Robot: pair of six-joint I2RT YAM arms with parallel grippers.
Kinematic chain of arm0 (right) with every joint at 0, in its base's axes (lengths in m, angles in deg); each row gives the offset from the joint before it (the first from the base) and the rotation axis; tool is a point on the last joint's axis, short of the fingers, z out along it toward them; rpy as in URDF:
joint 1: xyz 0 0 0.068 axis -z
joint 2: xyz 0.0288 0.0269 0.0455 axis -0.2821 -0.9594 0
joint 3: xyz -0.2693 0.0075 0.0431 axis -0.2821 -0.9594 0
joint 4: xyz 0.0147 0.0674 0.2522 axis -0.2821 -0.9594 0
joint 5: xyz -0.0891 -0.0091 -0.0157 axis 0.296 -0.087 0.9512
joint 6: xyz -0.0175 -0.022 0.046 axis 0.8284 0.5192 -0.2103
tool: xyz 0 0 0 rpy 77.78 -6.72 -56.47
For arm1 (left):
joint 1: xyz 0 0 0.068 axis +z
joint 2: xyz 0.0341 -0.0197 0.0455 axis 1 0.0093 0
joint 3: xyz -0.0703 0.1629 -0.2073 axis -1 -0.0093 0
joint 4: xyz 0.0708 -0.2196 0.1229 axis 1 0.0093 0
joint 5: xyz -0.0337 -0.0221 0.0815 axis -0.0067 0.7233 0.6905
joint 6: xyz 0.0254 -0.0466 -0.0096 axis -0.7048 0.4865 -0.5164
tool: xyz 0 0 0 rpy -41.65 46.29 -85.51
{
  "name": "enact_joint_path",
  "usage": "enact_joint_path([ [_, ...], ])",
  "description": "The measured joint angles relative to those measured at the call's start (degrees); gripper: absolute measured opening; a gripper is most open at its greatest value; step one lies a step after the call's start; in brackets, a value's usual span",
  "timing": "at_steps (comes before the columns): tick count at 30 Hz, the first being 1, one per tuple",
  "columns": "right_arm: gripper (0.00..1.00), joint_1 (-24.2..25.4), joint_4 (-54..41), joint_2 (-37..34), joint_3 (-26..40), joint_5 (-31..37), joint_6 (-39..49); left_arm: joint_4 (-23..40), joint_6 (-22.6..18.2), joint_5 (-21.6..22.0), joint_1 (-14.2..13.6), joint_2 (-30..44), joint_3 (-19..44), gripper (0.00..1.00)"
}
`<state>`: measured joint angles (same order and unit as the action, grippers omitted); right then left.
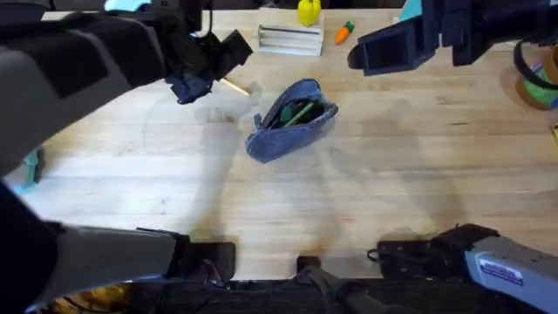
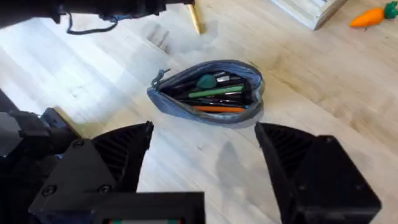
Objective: Unzip the bag, pick up the pens from the table one at a time and place them inside, then zip the bag closed.
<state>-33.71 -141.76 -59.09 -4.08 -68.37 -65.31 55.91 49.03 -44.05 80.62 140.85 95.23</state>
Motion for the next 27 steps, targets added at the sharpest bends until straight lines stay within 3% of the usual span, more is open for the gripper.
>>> enact_joint_path([
  [10,0.997,0.0,0.0,0.0,0.0,4.1,0.0,-3.3,1.9,9.5,-4.4,7.8,0.0,0.995],
  [24,0.997,0.0,0.0,0.0,0.0,4.6,0.0,-4.3,1.9,16.8,-7.0,12.7,0.8,0.996],
  [27,0.997,0.0,0.0,0.0,0.0,4.7,0.0,-2.0,1.6,19.0,-7.2,13.3,1.2,0.697],
])
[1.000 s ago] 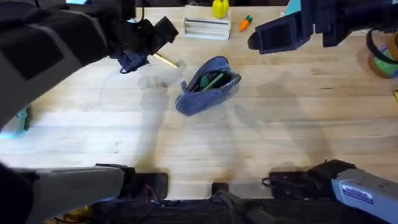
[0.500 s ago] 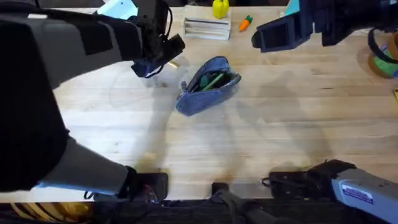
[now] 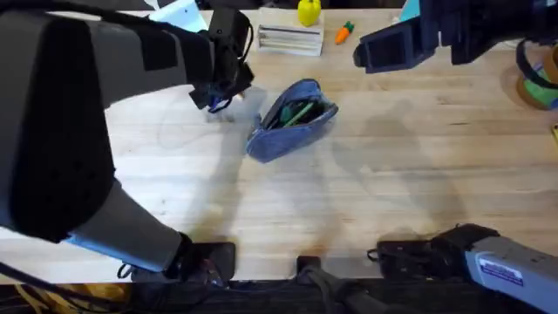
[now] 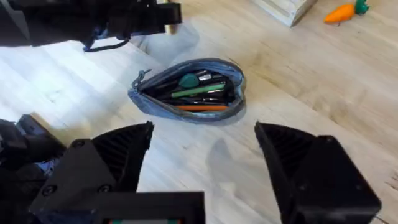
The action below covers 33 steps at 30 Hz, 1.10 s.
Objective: Unzip the bag, pick up the pens from the table one at a time and place them inside, then zip the bag closed.
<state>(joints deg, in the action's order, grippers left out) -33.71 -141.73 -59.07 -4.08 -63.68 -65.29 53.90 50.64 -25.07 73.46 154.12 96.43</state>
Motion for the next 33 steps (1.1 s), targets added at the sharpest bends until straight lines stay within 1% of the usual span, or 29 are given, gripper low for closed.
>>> enact_joint_path([
  [1,0.997,0.0,0.0,0.0,0.0,0.1,0.0,0.5,0.0,0.4,0.1,0.0,0.0,0.6],
  [2,0.997,0.0,0.0,0.0,0.0,0.1,0.0,0.8,-0.1,0.6,0.2,0.0,0.0,0.535],
  [4,0.997,0.0,0.0,0.0,0.0,0.1,0.0,0.9,0.0,0.9,0.4,0.0,0.0,0.445],
  [7,0.997,0.0,0.0,0.0,0.0,0.2,0.0,0.7,0.0,0.8,0.4,0.0,0.0,0.375],
  [11,0.997,0.0,0.0,0.0,0.0,0.2,0.0,0.7,0.0,0.8,0.4,0.0,0.0,0.361],
  [12,0.997,0.0,0.0,0.0,0.0,0.2,0.0,0.7,0.2,0.8,0.4,0.0,0.0,0.286],
  [13,0.997,0.0,0.0,0.0,0.0,0.2,0.0,0.5,0.4,0.5,0.4,0.0,0.0,0.144],
  [14,0.997,0.0,0.0,0.0,0.0,0.3,0.0,0.3,0.3,0.3,0.3,0.0,0.0,0.076],
  [15,0.997,0.0,0.0,0.0,0.0,0.3,0.0,0.3,0.4,0.4,0.3,0.0,0.0,0.056],
  [21,0.997,0.0,0.0,0.0,0.0,0.3,0.0,0.3,0.4,-0.1,0.4,0.0,0.1,0.046],
  [24,0.997,0.0,0.0,0.0,0.0,0.3,0.0,1.0,-0.4,-0.8,0.4,-0.8,0.0,0.042],
  [28,0.997,0.0,0.0,0.0,0.0,0.3,0.0,1.9,-3.5,-1.2,0.4,-4.5,-0.7,0.04],
  [33,0.997,0.0,0.0,0.0,0.0,0.3,0.0,1.9,-9.1,-1.2,0.2,-14.2,-0.7,0.041],
])
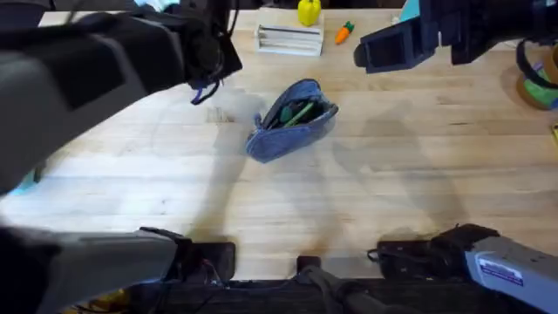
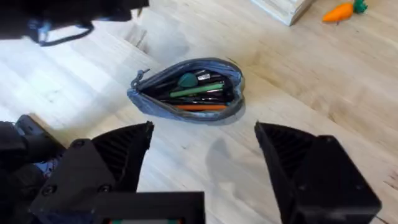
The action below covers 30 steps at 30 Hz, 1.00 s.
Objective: Unzip the bag, pick up the pens from the table one at a time and place them inside, then zip the bag closed.
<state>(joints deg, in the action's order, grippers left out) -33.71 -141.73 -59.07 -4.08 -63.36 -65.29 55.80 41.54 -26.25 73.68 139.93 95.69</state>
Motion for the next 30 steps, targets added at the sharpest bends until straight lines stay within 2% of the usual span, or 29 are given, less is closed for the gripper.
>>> enact_joint_path([
  [4,0.997,0.0,0.0,0.5,0.0,0.0,0.0,-0.1,-5.6,-1.0,-0.9,-7.7,0.0,0.041],
  [7,0.997,0.0,0.0,2.4,0.0,0.3,0.2,-0.1,-11.2,-3.7,-1.8,-12.1,0.0,0.041],
  [11,0.997,0.0,0.0,6.5,0.0,2.6,0.4,0.0,-19.2,-10.5,-2.9,-17.9,0.0,0.041],
  [15,0.997,0.0,0.0,10.5,0.0,5.6,0.4,0.0,-26.3,-20.3,-3.0,-22.5,0.0,0.041],
  [20,0.997,0.0,0.0,14.4,0.0,9.1,0.5,0.2,-32.6,-34.1,-3.5,-22.8,0.0,0.041],
  [25,0.997,0.0,-0.2,16.3,0.0,10.7,0.6,1.0,-36.5,-41.9,-5.8,-19.8,0.0,0.041],
  [30,0.997,0.0,-0.4,16.1,0.0,11.1,0.6,3.4,-40.5,-45.7,-9.3,-16.5,0.0,0.041],
])
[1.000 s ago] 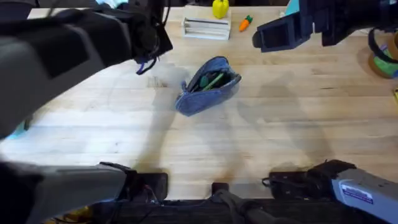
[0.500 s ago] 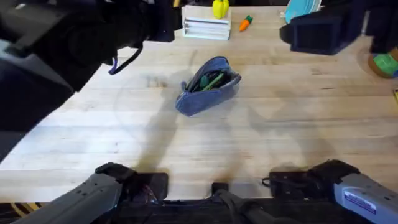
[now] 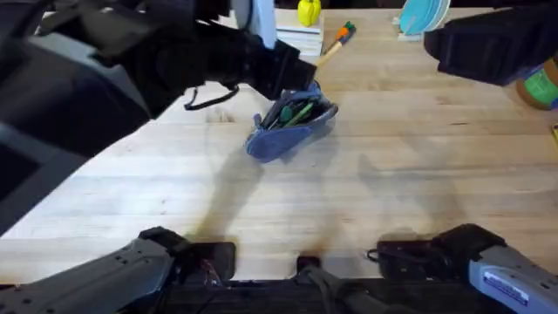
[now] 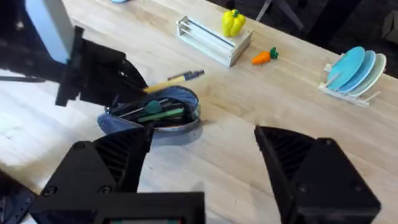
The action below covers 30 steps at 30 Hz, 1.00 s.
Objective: Unzip the bag, pick up the pens from the table one at a time and place them inside, then zip the bag closed.
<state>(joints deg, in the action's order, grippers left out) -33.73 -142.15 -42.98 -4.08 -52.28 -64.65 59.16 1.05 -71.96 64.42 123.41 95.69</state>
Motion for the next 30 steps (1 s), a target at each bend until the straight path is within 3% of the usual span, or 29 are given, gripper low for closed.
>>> enact_joint_path([
  [7,0.997,0.0,0.0,0.0,0.0,0.1,0.0,2.4,-2.4,-0.8,-3.0,7.4,0.0,0.041],
  [14,0.997,0.0,0.0,0.0,0.0,0.1,0.0,6.4,-2.8,6.8,-3.2,14.3,0.0,0.041],
  [21,0.997,0.0,0.2,0.0,0.0,0.1,0.0,9.0,-3.0,12.0,-3.2,15.4,0.0,0.041],
  [30,0.997,0.0,0.8,-0.6,0.0,0.1,0.0,11.7,-3.2,12.8,-3.2,15.4,0.0,0.044],
])
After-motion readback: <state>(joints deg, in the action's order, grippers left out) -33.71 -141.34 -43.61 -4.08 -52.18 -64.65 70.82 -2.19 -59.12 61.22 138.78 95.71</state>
